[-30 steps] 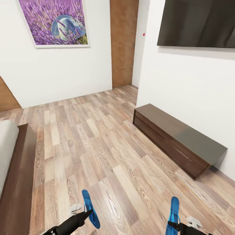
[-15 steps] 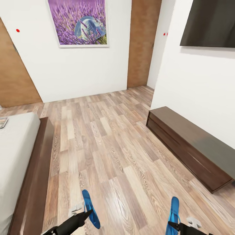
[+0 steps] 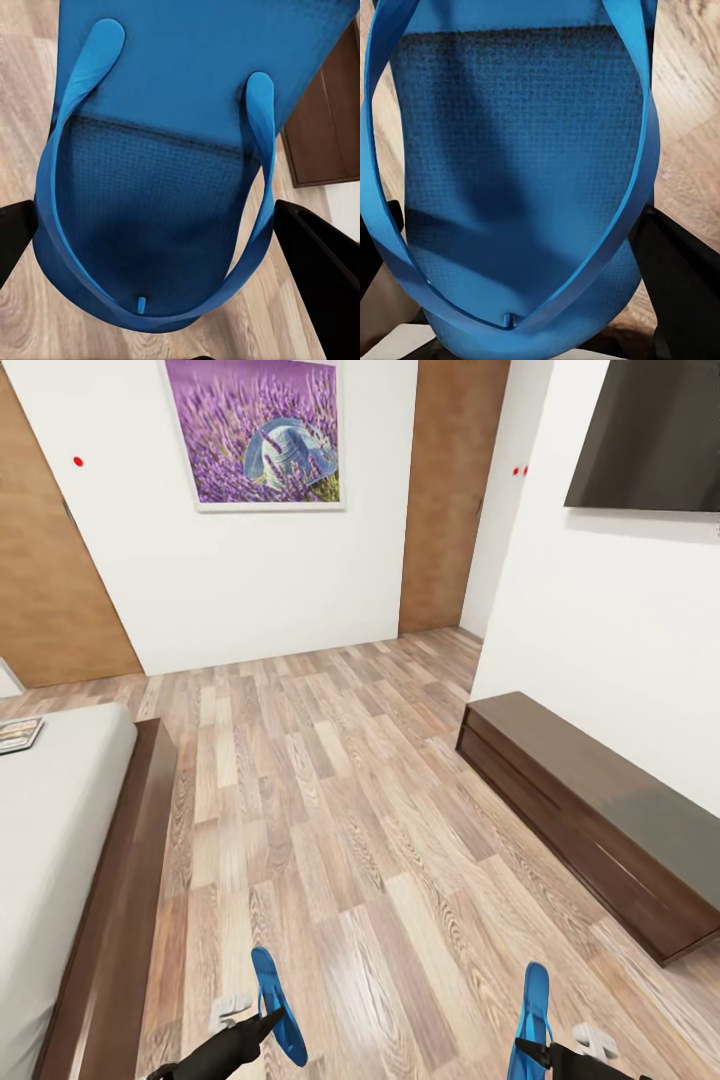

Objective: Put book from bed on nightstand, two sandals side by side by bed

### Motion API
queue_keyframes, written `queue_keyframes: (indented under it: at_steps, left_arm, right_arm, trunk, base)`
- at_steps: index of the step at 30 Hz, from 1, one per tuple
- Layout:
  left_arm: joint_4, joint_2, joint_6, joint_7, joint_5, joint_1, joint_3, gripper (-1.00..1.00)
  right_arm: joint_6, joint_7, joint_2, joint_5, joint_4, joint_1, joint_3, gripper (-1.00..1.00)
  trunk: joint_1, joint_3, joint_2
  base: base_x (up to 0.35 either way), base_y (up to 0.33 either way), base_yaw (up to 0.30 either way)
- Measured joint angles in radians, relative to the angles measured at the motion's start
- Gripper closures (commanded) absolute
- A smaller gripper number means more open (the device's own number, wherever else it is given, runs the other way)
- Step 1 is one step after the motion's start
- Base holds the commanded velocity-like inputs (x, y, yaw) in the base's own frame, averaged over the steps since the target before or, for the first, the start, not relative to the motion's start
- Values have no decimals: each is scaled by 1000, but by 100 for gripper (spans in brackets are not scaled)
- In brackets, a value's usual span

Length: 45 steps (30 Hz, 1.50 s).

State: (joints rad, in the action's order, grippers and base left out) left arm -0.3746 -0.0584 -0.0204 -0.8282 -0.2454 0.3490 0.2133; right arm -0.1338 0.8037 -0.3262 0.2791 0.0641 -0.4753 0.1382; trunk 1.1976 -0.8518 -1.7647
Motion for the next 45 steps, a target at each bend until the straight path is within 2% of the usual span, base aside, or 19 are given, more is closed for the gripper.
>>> queue_keyframes:
  at_steps: [45]
  left_arm:
    - [5,0,12,0,-1,0,0,100]
  right_arm:
    - [1,-3,1,-1,0,0,0,100]
  trunk:
    - [0,72,0]
  base:
    - [0,0,0]
